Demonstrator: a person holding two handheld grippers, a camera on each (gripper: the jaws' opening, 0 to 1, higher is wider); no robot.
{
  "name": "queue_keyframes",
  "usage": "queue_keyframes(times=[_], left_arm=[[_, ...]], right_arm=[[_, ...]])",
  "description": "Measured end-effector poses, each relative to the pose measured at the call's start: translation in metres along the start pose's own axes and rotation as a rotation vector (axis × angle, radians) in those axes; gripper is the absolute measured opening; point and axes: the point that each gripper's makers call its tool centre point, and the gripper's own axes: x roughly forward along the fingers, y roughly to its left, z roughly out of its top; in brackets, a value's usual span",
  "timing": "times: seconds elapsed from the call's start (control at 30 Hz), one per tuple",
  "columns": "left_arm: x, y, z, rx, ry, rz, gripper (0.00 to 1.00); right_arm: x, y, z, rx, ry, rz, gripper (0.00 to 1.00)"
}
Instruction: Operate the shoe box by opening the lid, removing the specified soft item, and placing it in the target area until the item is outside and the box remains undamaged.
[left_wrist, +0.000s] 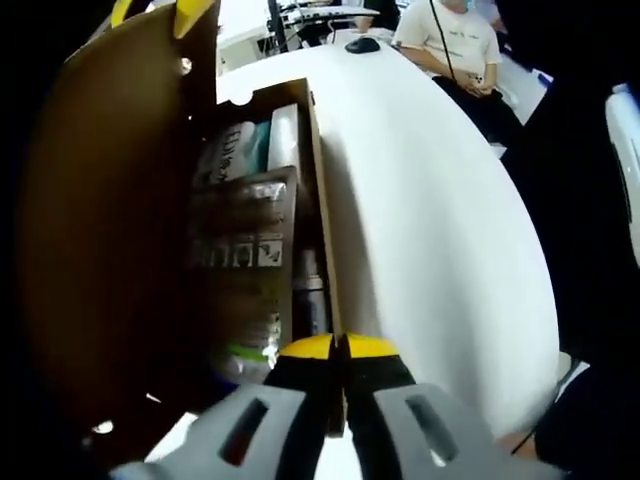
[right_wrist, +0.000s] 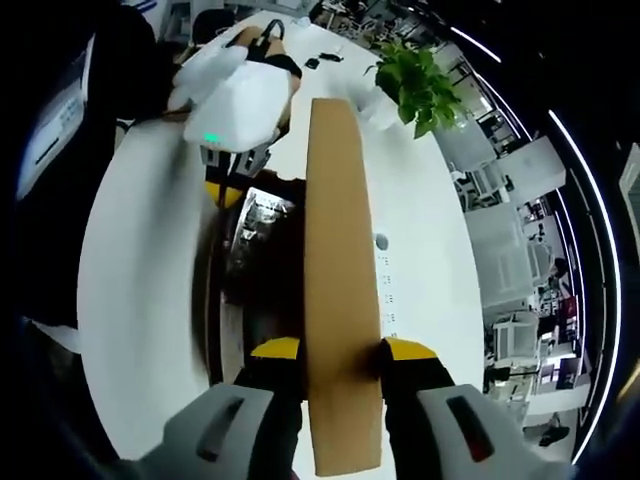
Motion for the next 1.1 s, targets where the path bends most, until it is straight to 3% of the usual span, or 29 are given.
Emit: queue_keyframes(times=[0.6, 0.83, 1.1], left_arm=[[-0.001, -0.001, -0.002, 0.007, -0.003, 0.007, 0.02], [-0.001, 0.000, -0.001, 0.011, 0.000, 0.011, 0.02], [-0.001, 0.000, 0.000, 0.006, -0.001, 0.010, 0.02]], right_arm=[[0.007, -0.020, 0.000, -0.002, 0.014, -0.068, 0.28], [0.014, -0.035, -0.004, -0.054, 0.062, -0.139, 0.26], [0.017, -0.048, -0.007, -0.061, 0.062, -0.180, 0.24]])
